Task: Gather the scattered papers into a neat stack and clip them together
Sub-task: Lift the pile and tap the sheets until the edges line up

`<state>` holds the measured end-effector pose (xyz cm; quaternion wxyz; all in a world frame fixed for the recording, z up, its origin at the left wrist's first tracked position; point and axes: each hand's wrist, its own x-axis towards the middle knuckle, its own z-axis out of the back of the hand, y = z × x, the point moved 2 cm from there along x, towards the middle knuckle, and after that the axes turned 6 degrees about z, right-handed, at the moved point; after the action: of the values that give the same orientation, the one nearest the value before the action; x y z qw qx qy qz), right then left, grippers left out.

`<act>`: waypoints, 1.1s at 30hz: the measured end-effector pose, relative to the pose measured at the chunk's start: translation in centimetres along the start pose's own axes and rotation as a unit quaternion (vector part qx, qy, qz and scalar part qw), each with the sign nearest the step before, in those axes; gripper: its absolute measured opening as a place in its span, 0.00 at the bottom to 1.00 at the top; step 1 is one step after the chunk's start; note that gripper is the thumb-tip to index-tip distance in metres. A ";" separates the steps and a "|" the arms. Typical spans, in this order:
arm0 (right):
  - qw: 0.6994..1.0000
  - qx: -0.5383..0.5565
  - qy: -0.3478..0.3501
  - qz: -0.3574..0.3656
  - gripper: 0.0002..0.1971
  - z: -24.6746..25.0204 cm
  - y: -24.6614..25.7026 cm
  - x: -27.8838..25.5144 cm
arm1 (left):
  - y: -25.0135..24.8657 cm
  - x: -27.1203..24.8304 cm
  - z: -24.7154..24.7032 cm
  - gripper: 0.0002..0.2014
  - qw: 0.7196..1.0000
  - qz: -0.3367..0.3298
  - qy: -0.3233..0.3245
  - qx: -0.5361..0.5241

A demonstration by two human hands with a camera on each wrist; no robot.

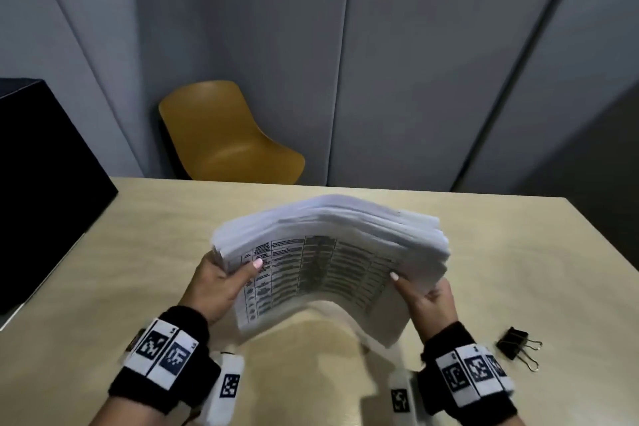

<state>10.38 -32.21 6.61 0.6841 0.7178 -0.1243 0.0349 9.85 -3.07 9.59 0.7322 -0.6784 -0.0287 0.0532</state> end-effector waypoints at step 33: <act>0.967 0.123 -0.207 -0.086 0.11 -2.9 3.1 2.0 | -1.4 0.1 -1.5 0.06 0.957 0.048 -0.193 -0.212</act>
<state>12.02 -29.66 10.23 0.5504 0.7961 -0.1957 -0.1581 10.14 -4.63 10.92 0.5489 -0.7952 -0.1476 0.2111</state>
